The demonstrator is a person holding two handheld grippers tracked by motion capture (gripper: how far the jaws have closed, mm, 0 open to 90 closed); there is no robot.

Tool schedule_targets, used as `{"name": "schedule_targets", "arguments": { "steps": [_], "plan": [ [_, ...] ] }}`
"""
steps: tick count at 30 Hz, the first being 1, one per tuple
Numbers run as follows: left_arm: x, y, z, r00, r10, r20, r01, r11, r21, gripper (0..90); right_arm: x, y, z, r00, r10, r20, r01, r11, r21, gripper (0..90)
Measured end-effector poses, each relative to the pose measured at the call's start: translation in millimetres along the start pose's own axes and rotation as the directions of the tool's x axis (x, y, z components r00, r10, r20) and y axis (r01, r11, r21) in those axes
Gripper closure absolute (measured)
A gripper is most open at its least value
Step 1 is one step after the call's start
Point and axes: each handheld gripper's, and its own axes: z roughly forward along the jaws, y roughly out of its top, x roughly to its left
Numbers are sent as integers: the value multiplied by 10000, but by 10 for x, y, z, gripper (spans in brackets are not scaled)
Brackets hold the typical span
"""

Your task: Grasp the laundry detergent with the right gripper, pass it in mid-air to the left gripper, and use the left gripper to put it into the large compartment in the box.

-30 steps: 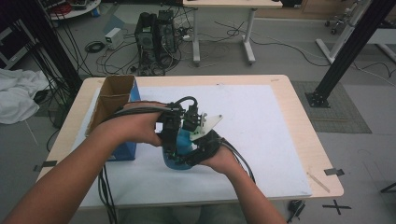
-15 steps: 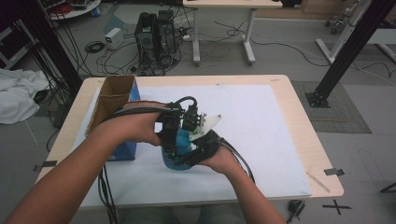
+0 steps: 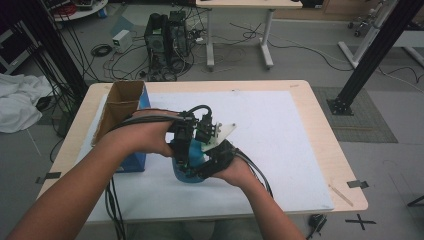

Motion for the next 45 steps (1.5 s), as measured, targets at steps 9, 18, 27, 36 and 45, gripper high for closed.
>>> {"name": "schedule_targets", "arguments": {
  "steps": [9, 18, 27, 36, 45],
  "plan": [
    [-7, -30, -35, 10000, 10, -59, -11, 9998, -212, 375, -5, 11, -2, 10000, 4, -25, -4, 10000, 1, 458],
    [15, -39, -25, 9997, -236, 68, 236, 9997, -33, 383, -16, 5, 24, 10000, 62, -62, -62, 10000, -65, 458],
    [-4, -32, -49, 9995, -308, 1, 308, 9995, 26, 386, -40, 26, 33, 9989, -432, -167, 428, 9988, -235, 451],
    [15, -51, -52, 9977, -623, 284, 623, 9981, -10, 385, 173, 102, -244, 9645, 2604, 433, -2634, 9598, 967, 294],
    [90, -122, -142, 9925, -1145, 426, 1146, 9934, 10, 385, 24, 80, -376, 9979, 349, 545, -368, 9987, 341, 222]
  ]
}}
